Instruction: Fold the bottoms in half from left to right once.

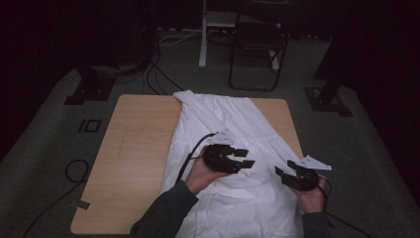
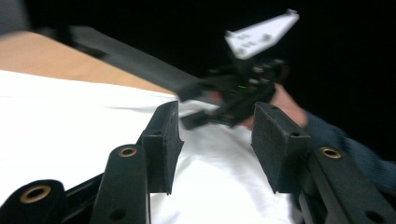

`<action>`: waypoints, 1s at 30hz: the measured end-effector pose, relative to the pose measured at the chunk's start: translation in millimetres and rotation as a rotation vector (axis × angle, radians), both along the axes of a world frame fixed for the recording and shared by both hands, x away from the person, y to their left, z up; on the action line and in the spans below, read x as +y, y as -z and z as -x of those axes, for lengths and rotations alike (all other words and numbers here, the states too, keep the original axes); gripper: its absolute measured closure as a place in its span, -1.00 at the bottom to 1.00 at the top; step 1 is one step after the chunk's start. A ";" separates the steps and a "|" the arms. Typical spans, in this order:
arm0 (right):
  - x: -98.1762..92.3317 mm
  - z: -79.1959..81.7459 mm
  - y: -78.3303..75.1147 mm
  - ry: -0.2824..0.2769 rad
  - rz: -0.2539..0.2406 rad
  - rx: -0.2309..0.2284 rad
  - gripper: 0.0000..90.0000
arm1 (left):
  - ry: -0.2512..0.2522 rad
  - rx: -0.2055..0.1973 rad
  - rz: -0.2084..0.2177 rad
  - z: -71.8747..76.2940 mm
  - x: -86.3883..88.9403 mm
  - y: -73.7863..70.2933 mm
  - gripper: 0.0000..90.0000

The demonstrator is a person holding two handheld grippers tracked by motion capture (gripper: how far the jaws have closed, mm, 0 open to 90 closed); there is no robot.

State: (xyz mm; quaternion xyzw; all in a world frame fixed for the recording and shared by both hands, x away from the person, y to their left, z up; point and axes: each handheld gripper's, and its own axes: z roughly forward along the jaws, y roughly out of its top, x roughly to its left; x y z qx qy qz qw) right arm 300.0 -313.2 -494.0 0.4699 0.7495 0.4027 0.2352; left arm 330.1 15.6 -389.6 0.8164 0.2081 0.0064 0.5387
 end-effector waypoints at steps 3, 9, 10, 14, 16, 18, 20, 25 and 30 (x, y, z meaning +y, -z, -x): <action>22.2 -2.1 -2.4 -0.050 0.016 0.006 -0.11 | -0.150 -0.049 -0.062 0.7 36.2 5.4 0.12; 49.4 -5.6 -0.9 -0.086 -0.030 0.031 -0.12 | -0.411 -0.051 -0.230 5.8 110.8 47.6 0.04; 51.8 -5.5 -1.4 -0.091 -0.029 0.034 -0.14 | -0.443 -0.034 -0.256 6.0 121.5 57.5 0.03; 62.3 -9.7 7.5 -0.101 0.045 0.092 -0.29 | -0.539 0.070 -0.312 6.5 152.9 95.2 0.01; 68.0 -10.6 15.7 -0.102 0.101 0.129 -0.31 | -0.556 0.109 -0.333 8.4 160.6 110.2 0.00; 71.6 -9.0 20.9 -0.109 0.154 0.151 -0.31 | -0.550 0.141 -0.351 10.6 164.2 121.8 0.00; 71.7 -6.4 23.5 -0.098 0.192 0.164 -0.26 | -0.543 0.152 -0.370 12.9 165.1 129.3 0.00; 59.0 5.9 24.0 -0.129 0.158 0.169 0.69 | -0.505 0.192 -0.362 14.8 167.0 139.3 0.14; 49.6 11.2 8.0 -0.102 0.079 0.096 0.88 | -0.443 0.141 -0.266 21.0 166.6 130.2 0.99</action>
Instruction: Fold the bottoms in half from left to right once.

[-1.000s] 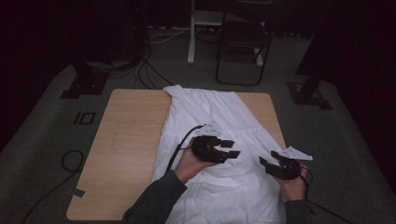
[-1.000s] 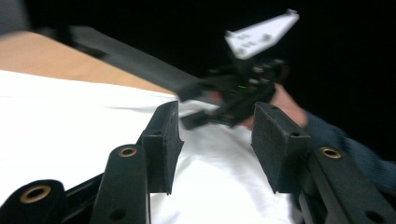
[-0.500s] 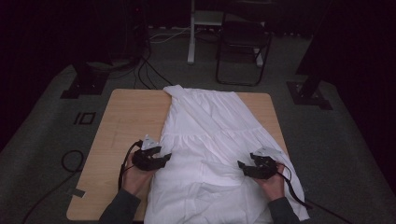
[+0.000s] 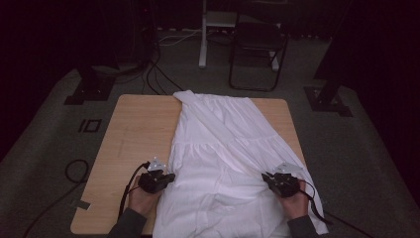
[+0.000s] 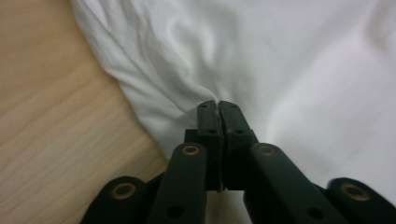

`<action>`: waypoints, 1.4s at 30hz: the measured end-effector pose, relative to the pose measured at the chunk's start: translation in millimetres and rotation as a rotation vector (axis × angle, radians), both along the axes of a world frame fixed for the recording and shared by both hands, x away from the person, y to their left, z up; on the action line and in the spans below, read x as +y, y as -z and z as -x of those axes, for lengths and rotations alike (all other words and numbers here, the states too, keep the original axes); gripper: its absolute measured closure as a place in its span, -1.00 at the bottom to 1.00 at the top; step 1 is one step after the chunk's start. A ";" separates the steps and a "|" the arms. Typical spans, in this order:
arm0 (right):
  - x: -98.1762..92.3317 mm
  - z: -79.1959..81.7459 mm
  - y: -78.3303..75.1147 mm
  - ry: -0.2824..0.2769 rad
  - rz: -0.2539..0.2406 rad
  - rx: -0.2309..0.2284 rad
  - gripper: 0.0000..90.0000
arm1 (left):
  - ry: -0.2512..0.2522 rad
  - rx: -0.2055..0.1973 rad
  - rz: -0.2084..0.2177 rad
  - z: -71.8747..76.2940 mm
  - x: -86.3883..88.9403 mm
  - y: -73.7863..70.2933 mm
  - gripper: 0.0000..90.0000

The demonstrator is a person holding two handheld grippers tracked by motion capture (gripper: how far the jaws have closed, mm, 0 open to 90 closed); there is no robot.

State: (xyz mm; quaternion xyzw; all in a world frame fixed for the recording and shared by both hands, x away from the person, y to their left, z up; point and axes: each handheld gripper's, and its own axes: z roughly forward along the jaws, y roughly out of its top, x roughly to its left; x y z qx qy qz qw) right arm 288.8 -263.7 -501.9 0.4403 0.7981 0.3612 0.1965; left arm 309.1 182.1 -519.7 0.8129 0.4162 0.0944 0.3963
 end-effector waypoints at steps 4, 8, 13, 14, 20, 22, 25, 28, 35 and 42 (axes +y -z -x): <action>-10.8 3.2 -18.3 0.027 -0.060 -0.067 0.92 | -0.044 -0.079 0.213 7.7 19.6 -40.8 1.00; -29.9 3.0 -41.9 0.024 -0.116 -0.111 0.93 | -0.031 -0.255 0.140 24.0 9.6 -91.4 1.00; -81.2 -8.4 -58.7 0.165 -0.124 -0.173 0.91 | -0.016 -0.212 0.058 13.3 -25.1 -78.5 0.85; -90.0 -14.2 -52.7 0.187 -0.102 -0.155 0.89 | -0.015 -0.199 0.022 10.5 -34.6 -69.7 0.75; -113.9 -36.7 11.4 0.238 -0.016 0.015 0.76 | 0.058 -0.061 -0.155 -6.2 -84.4 -2.6 0.43; -113.9 -36.8 26.8 0.248 -0.004 0.049 0.66 | 0.074 -0.055 -0.212 -9.8 -91.2 12.9 0.66; -111.5 -34.2 37.0 0.249 -0.008 0.073 0.69 | 0.054 -0.068 -0.232 -17.0 -87.8 12.0 0.93; -104.7 -34.3 37.1 0.238 0.001 0.080 0.72 | 0.012 -0.074 -0.249 -31.2 -76.6 12.0 0.97; -75.0 -57.4 37.1 0.170 0.003 0.083 0.74 | -0.167 -0.055 -0.292 -84.5 -37.8 9.5 0.98; -37.8 -98.8 37.1 0.114 0.000 0.079 0.73 | -0.308 -0.047 -0.354 -138.0 -9.7 7.6 0.98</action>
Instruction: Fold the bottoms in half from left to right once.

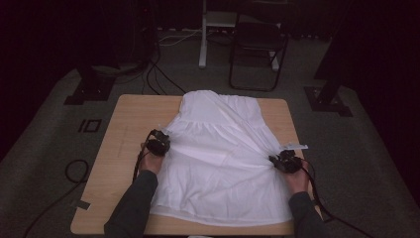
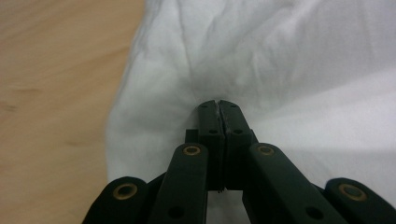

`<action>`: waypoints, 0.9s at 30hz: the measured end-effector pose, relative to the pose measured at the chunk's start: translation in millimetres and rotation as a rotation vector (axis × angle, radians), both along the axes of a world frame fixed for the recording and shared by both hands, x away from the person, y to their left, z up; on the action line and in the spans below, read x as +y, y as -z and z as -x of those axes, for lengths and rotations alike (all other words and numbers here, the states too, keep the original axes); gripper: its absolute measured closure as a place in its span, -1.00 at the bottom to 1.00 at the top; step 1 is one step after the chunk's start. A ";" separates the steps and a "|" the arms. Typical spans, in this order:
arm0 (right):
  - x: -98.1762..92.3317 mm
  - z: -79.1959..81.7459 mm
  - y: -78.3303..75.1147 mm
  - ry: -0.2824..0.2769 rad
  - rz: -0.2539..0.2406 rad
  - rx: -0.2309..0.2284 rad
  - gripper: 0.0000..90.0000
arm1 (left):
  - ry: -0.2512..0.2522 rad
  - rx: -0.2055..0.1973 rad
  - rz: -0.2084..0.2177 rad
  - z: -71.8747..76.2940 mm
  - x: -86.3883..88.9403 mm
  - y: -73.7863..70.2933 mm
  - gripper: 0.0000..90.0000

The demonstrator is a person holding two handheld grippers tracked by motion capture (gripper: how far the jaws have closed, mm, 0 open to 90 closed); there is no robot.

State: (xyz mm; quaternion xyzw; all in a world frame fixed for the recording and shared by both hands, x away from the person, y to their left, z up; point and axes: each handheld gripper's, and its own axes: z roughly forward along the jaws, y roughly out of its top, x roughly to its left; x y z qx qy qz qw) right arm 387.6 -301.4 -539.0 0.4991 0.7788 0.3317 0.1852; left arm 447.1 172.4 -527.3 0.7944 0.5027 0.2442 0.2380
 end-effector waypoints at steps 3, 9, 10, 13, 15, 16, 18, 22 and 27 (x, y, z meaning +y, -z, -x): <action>7.9 -14.9 -0.9 0.014 -0.002 0.006 0.65 | -0.024 0.007 0.045 -6.5 7.3 -0.4 0.98; -5.5 -4.9 -20.4 0.067 -0.019 -0.057 0.82 | 0.006 -0.034 0.101 16.5 22.3 -9.0 0.97; -11.1 -0.7 -24.0 0.079 -0.036 -0.074 0.82 | 0.013 -0.047 0.111 23.2 24.9 -11.8 0.96; -24.5 8.5 -27.0 0.134 -0.037 -0.083 0.62 | 0.035 -0.081 0.140 46.1 32.6 -20.8 0.83; -29.8 9.1 -20.2 0.163 -0.003 -0.045 0.46 | 0.057 -0.092 0.160 62.1 38.6 -26.0 0.73; -31.2 9.3 -16.8 0.176 0.014 -0.031 0.40 | 0.061 -0.097 0.161 69.6 41.2 -28.1 0.69; -31.8 10.6 -14.3 0.205 0.016 -0.027 0.27 | 0.070 -0.105 0.174 83.6 47.0 -32.0 0.62; -30.3 15.1 -28.6 0.236 -0.064 -0.089 0.10 | 0.079 -0.121 0.206 107.8 56.7 -34.6 0.51; -11.5 15.4 -53.3 0.174 -0.098 -0.187 -0.01 | 0.088 -0.114 0.197 127.3 61.6 -31.2 0.41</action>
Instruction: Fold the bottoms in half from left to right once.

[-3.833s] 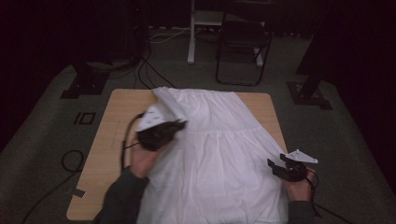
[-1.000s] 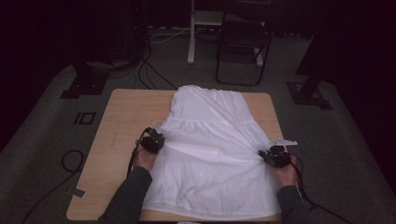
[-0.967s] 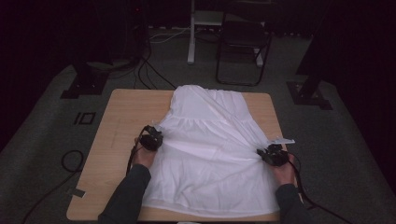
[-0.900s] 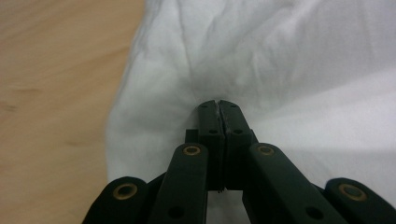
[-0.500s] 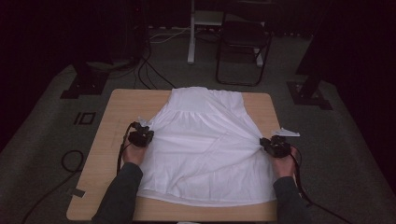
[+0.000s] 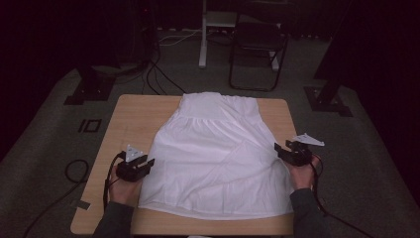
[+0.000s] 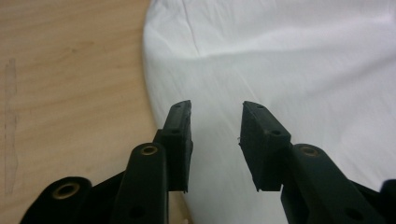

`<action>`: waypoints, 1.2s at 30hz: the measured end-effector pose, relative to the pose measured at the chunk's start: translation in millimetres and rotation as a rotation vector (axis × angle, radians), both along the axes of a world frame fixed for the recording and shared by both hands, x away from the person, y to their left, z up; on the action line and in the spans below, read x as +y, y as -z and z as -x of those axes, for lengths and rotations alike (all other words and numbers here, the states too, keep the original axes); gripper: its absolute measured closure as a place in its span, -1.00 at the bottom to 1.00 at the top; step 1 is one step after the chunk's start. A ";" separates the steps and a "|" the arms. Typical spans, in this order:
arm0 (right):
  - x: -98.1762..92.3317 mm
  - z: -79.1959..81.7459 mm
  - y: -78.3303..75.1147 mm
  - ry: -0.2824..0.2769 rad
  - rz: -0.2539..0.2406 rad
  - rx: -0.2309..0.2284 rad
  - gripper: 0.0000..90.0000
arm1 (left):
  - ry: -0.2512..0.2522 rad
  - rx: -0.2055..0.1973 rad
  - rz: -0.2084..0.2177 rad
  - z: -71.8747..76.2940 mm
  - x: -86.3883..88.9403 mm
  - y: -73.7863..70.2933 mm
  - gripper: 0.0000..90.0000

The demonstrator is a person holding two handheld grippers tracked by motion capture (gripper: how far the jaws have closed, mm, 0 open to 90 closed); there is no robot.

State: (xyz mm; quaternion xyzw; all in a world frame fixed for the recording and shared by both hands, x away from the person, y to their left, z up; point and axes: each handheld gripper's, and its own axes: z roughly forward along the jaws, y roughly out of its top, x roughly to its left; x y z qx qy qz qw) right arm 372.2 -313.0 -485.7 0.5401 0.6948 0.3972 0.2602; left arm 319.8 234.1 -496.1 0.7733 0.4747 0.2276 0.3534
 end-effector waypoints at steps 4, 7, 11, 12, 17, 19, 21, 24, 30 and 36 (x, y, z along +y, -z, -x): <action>28.7 -10.6 -3.7 -0.088 0.013 -0.001 0.02 | 0.002 0.013 0.005 7.5 0.3 5.9 0.35; 55.0 -22.2 3.0 -0.162 0.052 0.027 0.05 | 0.014 0.024 -0.001 16.2 -1.0 17.2 0.33; 80.3 -38.4 15.0 -0.219 0.075 0.076 -0.15 | 0.028 0.042 0.008 23.3 -4.0 25.0 0.28; 83.9 -41.6 17.6 -0.223 0.084 0.090 -0.17 | 0.034 0.057 0.003 23.7 -5.7 28.5 0.27; 93.8 -53.4 34.8 -0.264 0.089 0.174 0.24 | 0.087 0.101 -0.022 23.6 -15.3 40.2 0.59; 91.1 -48.5 35.2 -0.298 0.080 0.179 0.68 | 0.113 0.124 -0.014 24.0 -16.3 37.6 0.95; 83.1 -38.0 30.0 -0.314 0.049 0.152 0.88 | 0.132 0.133 0.014 24.7 -13.5 36.6 0.98; 63.2 -16.9 16.6 -0.330 -0.003 0.103 0.97 | 0.120 0.124 0.055 28.9 -6.3 29.0 0.99; 1.8 43.6 -9.4 -0.364 -0.083 -0.014 0.98 | 0.126 0.108 0.093 42.0 0.2 16.0 0.99; -54.6 106.7 -14.9 -0.331 -0.120 -0.114 0.99 | 0.148 0.110 0.084 49.8 -3.1 9.6 0.99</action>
